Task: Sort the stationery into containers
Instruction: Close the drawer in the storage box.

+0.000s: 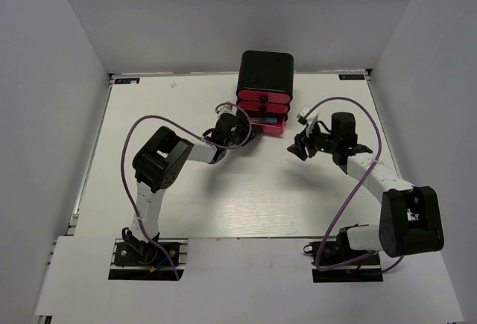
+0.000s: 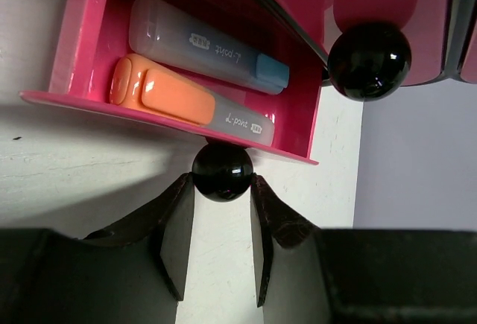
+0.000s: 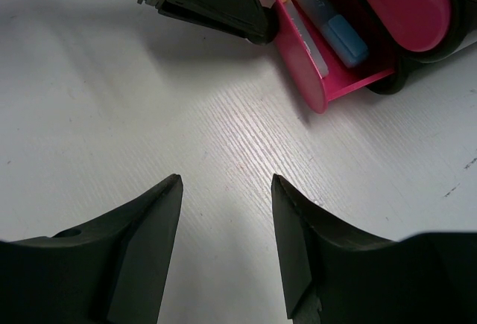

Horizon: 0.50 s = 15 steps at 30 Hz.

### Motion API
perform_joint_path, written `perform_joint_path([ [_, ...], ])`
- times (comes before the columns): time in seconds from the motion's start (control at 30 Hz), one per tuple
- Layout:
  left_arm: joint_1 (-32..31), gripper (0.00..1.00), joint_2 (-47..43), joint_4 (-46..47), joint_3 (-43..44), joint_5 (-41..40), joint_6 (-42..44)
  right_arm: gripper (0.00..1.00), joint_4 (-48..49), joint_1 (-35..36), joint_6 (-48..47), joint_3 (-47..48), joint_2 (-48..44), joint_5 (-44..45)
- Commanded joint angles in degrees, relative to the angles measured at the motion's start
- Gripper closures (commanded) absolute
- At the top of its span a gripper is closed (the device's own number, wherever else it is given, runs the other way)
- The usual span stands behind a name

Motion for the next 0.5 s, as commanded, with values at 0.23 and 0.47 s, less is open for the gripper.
perform_joint_path([
  [0.23,0.04,0.64,2.71,3.41,6.28,-1.12,0.60,0.43,0.01,-0.62,-0.90,-0.15,-0.97,-1.04],
  [0.47,0.04,0.64,4.56,3.41,9.35,-0.59,-1.16,0.43,0.01,-0.97,-0.81,-0.15,-1.24,-1.21],
])
